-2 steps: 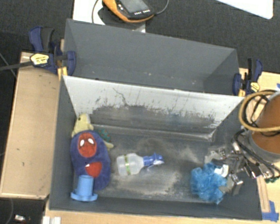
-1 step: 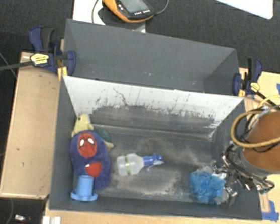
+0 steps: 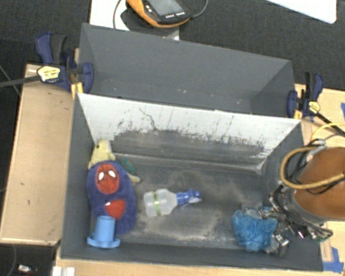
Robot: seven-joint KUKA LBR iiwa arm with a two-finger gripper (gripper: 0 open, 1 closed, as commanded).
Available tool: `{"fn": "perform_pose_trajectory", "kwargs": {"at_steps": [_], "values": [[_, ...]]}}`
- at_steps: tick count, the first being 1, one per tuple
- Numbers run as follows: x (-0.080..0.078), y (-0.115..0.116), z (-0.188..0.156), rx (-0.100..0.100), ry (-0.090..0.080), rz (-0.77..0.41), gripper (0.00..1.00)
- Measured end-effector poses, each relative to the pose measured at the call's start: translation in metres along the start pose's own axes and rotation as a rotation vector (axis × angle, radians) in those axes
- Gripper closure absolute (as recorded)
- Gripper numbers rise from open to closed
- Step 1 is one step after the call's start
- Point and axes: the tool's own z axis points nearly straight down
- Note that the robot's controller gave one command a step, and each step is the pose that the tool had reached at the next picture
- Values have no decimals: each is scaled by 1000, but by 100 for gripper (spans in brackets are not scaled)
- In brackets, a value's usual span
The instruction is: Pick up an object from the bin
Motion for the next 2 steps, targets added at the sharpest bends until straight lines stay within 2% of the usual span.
{"fn": "perform_pose_trajectory", "kwargs": {"at_steps": [1,2], "values": [[-20,36,1,-11,14,227,100],[-19,36,0,-10,14,226,100]]}}
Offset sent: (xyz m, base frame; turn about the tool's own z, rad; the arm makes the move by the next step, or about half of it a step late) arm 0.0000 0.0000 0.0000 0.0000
